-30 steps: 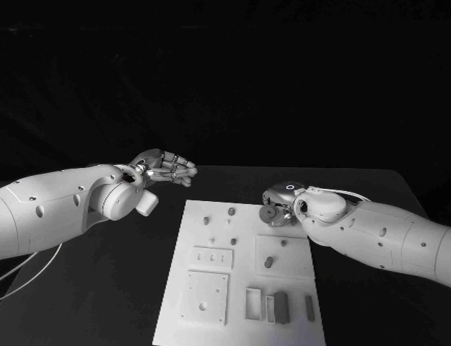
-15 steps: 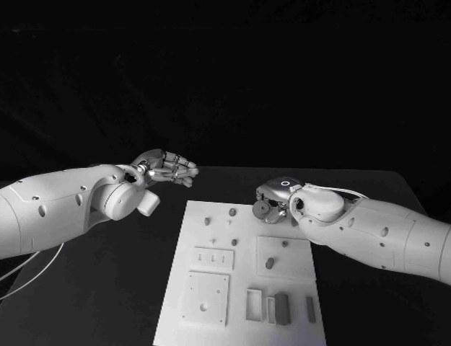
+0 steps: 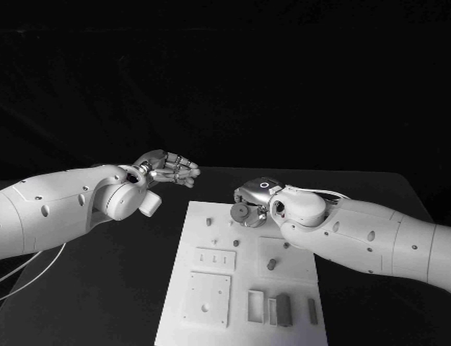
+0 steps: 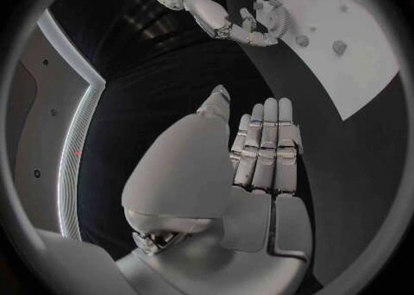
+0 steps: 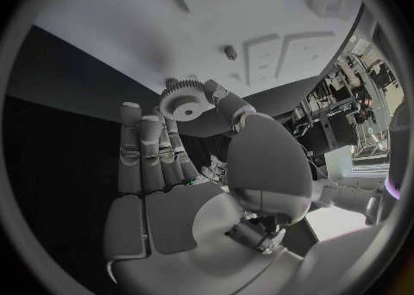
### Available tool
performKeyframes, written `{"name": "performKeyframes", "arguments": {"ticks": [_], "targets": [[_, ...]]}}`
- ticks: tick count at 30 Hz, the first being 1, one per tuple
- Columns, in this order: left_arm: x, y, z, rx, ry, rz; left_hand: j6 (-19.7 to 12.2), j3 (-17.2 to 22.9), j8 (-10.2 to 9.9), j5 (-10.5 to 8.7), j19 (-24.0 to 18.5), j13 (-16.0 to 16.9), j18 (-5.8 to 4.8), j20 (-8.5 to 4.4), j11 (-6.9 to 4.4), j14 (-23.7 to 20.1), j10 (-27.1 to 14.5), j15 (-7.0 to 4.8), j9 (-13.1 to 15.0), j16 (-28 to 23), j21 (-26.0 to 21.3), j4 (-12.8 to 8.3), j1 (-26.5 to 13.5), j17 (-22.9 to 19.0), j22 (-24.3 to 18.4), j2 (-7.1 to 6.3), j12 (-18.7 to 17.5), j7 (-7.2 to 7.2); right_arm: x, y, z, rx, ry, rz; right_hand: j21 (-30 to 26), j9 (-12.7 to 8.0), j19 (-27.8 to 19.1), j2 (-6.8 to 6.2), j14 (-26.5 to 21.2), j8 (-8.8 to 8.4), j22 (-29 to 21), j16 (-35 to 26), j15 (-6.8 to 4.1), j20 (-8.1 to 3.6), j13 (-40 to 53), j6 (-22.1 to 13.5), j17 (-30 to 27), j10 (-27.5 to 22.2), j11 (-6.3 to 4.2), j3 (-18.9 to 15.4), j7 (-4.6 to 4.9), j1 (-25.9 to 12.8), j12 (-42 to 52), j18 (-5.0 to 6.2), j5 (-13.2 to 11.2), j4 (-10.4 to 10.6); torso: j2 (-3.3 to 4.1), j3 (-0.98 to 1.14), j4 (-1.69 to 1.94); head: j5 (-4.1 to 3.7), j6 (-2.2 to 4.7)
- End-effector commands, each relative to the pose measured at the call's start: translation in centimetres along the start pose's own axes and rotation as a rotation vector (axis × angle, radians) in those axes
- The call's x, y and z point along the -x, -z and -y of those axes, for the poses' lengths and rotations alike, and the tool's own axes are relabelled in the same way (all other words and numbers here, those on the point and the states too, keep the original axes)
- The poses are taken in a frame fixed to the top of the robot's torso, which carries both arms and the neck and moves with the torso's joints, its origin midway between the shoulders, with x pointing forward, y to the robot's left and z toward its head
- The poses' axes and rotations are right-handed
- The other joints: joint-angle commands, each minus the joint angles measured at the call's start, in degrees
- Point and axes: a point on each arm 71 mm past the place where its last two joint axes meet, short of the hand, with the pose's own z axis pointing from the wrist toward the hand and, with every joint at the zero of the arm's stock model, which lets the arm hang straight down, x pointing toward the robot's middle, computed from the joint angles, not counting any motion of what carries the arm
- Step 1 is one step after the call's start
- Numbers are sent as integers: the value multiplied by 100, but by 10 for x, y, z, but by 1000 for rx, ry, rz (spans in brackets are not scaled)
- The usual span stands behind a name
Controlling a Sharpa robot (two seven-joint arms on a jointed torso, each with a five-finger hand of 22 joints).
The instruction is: Assemble the parts on the task board
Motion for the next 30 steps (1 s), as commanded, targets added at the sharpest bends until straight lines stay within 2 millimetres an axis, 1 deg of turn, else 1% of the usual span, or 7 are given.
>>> {"name": "performKeyframes", "arguments": {"ticks": [1,4,9,11,24,28,30], "targets": [[-2,-1,3,-14,-1,-3,-45,27,-24,3,54,-5,44,-3,6,53,-30,0,-6,-38,-40,6,-57,8,8,15,-22,225,0,-4,-7,7,26,-14,31,3,-10,66,20,23,106,36,16,-37,7,159,-9,118,100,29,145,-5,10,261,27,-5,1,-2,6,8,-7],[-2,-1,3,-14,-1,-3,-46,28,-24,2,54,-5,44,-3,6,54,-30,0,-6,-39,-40,6,-58,9,9,15,-22,225,1,-7,-11,12,28,-15,31,-3,-10,69,16,17,106,36,27,-37,8,157,-11,124,113,31,151,-11,10,261,26,-2,3,-7,12,5,-13],[-2,-1,3,-11,-1,-5,-57,31,-29,2,55,-5,44,-4,9,55,-35,0,-9,-44,-43,6,-60,15,11,11,-27,229,-3,-13,-19,18,38,-30,34,-22,-5,78,6,-1,105,46,38,-38,34,150,-13,187,122,34,161,-18,39,261,24,-2,4,1,9,25,-11],[-3,-1,3,-11,-1,-7,-66,33,-32,2,56,-6,44,-4,12,55,-42,0,-11,-47,-44,5,-61,19,13,8,-32,232,-6,-14,-20,19,47,-41,34,-24,-5,79,5,-3,105,47,37,-38,37,150,-13,190,121,33,162,-20,41,261,24,-2,3,-2,13,31,-18],[-4,-2,3,-10,-1,-12,-84,38,-38,3,56,-8,44,-3,18,56,-56,1,-15,-58,-50,7,-71,30,17,7,-42,239,-19,-17,-23,7,76,-86,34,-54,-3,100,-17,-31,103,51,12,-38,89,133,-23,260,95,25,152,-30,80,261,23,-18,4,4,16,50,-48],[-3,-2,2,-9,-1,-10,-85,40,-38,2,56,-9,43,-3,19,56,-57,1,-16,-59,-51,7,-72,31,18,8,-43,240,-19,-17,-24,4,76,-74,33,-70,2,113,-22,-40,101,53,-22,-38,157,136,-32,346,59,13,133,-51,140,261,23,-18,2,14,-6,83,-45],[-3,-2,3,-9,-1,-11,-87,40,-39,2,56,-9,43,-3,20,56,-58,1,-16,-61,-52,7,-74,32,18,7,-44,241,-18,-18,-25,4,75,-65,33,-73,5,111,-20,-41,100,54,-27,-39,169,137,-34,351,54,9,132,-56,147,261,22,-17,2,17,-8,85,-40]]}}
